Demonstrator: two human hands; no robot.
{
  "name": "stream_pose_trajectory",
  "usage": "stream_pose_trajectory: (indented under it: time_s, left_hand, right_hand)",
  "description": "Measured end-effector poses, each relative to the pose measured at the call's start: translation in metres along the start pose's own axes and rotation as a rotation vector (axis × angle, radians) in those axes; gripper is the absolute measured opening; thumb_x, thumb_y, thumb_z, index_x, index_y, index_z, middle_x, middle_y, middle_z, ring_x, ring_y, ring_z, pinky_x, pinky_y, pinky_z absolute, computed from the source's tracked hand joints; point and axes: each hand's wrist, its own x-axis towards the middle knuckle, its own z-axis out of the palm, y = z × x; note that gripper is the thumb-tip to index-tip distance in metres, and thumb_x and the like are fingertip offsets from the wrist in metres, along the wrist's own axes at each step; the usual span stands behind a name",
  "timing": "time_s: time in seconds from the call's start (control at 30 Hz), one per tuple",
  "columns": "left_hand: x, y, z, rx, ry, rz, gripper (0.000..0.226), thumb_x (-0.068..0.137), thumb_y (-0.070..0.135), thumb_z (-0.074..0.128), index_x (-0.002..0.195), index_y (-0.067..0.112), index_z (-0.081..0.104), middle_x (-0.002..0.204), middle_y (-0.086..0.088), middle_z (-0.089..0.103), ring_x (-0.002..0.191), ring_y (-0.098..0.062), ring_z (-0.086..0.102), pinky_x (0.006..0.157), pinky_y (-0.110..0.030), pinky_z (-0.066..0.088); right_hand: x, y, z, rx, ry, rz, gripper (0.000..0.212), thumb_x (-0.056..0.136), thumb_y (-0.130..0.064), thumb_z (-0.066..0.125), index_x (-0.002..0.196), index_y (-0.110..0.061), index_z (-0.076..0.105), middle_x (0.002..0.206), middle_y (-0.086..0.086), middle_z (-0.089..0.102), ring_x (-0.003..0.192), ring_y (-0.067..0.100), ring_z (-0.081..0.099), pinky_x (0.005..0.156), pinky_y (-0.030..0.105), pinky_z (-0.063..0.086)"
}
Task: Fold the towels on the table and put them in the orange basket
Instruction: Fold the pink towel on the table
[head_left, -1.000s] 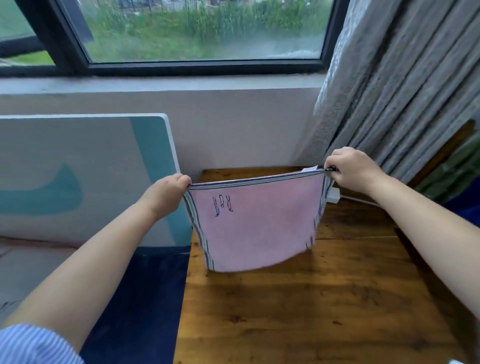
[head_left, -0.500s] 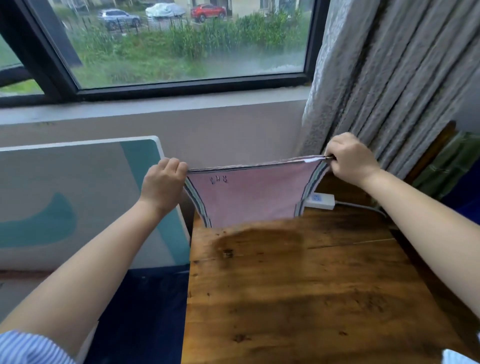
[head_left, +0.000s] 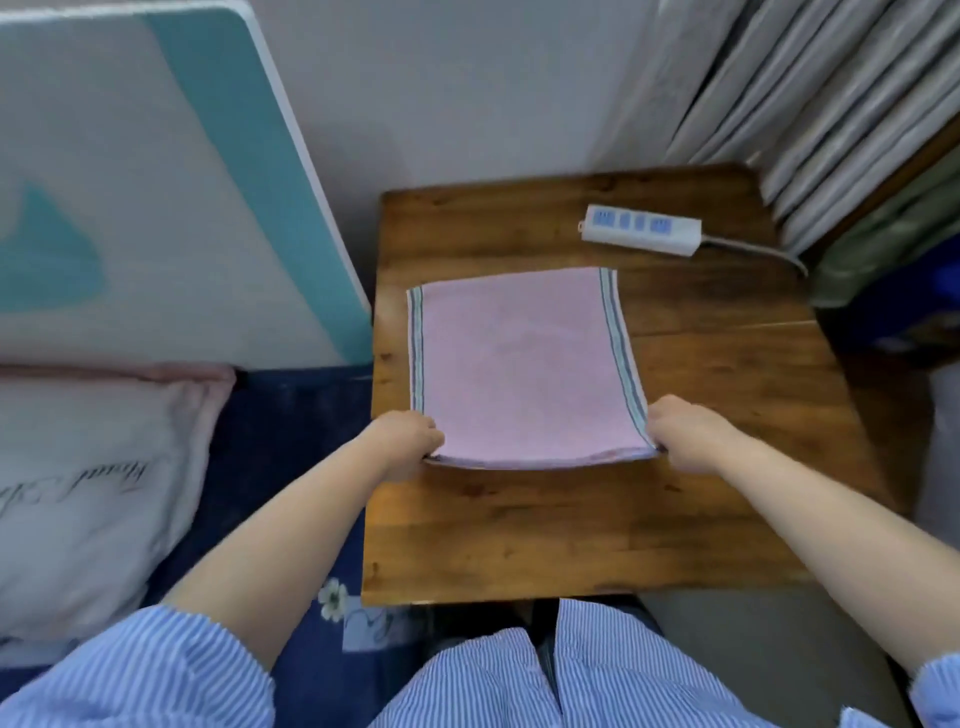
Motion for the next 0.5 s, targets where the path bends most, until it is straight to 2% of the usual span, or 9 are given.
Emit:
stream_pose_trajectory:
  time_s: [0.07, 0.13, 0.3, 0.4, 0.43, 0.5]
  left_hand:
    - [0.006, 0.015, 0.019, 0.021, -0.096, 0.022, 0.022, 0.089, 0.001, 0.041, 0.106, 0.005, 0.054, 0.113, -0.012, 0.056, 0.093, -0.027, 0.05, 0.073, -0.035, 0.044]
    - [0.007, 0.025, 0.031, 0.022, -0.135, 0.04, 0.024, 0.089, 0.0, 0.041, 0.109, 0.005, 0.053, 0.114, -0.013, 0.055, 0.091, -0.027, 0.048, 0.068, -0.034, 0.039]
    - [0.006, 0.032, 0.052, -0.075, -0.113, -0.012, 0.025, 0.091, 0.002, 0.042, 0.112, 0.007, 0.053, 0.116, -0.011, 0.052, 0.091, -0.026, 0.046, 0.07, -0.031, 0.038]
    - [0.004, 0.031, 0.059, -0.178, -0.061, -0.022, 0.022, 0.09, 0.008, 0.045, 0.109, 0.008, 0.055, 0.114, -0.008, 0.051, 0.105, -0.025, 0.048, 0.073, -0.029, 0.038]
    - [0.003, 0.031, 0.061, -0.222, -0.064, -0.025, 0.017, 0.089, 0.009, 0.045, 0.104, 0.008, 0.054, 0.11, -0.008, 0.051, 0.101, -0.025, 0.049, 0.071, -0.029, 0.036]
    - [0.0, 0.03, 0.065, -0.303, -0.097, -0.032, 0.004, 0.089, 0.008, 0.045, 0.089, 0.012, 0.046, 0.096, -0.008, 0.047, 0.086, -0.023, 0.045, 0.067, -0.029, 0.033]
  right_hand:
    - [-0.002, -0.01, 0.024, -0.032, -0.064, -0.004, 0.028, 0.083, -0.001, 0.045, 0.108, -0.006, 0.059, 0.121, 0.011, 0.051, 0.113, 0.027, 0.048, 0.079, 0.033, 0.047]
    - [-0.006, -0.017, 0.036, -0.062, -0.1, -0.017, 0.029, 0.086, 0.0, 0.044, 0.112, -0.007, 0.056, 0.122, 0.01, 0.05, 0.114, 0.025, 0.045, 0.073, 0.029, 0.04]
    - [-0.012, -0.02, 0.052, -0.038, -0.07, -0.038, 0.027, 0.086, -0.002, 0.043, 0.108, -0.01, 0.057, 0.118, 0.007, 0.052, 0.112, 0.022, 0.044, 0.07, 0.025, 0.031]
    - [-0.012, -0.02, 0.055, 0.037, -0.09, -0.05, 0.018, 0.084, -0.004, 0.045, 0.093, -0.015, 0.055, 0.11, 0.005, 0.052, 0.103, 0.021, 0.048, 0.068, 0.024, 0.033]
    - [-0.012, -0.02, 0.054, 0.066, -0.109, -0.047, 0.014, 0.084, -0.004, 0.046, 0.085, -0.017, 0.05, 0.104, 0.004, 0.051, 0.097, 0.021, 0.049, 0.067, 0.023, 0.034]
    - [-0.011, -0.019, 0.053, 0.133, -0.136, -0.026, 0.021, 0.084, -0.004, 0.047, 0.071, -0.02, 0.043, 0.094, 0.001, 0.046, 0.087, 0.019, 0.048, 0.06, 0.021, 0.034]
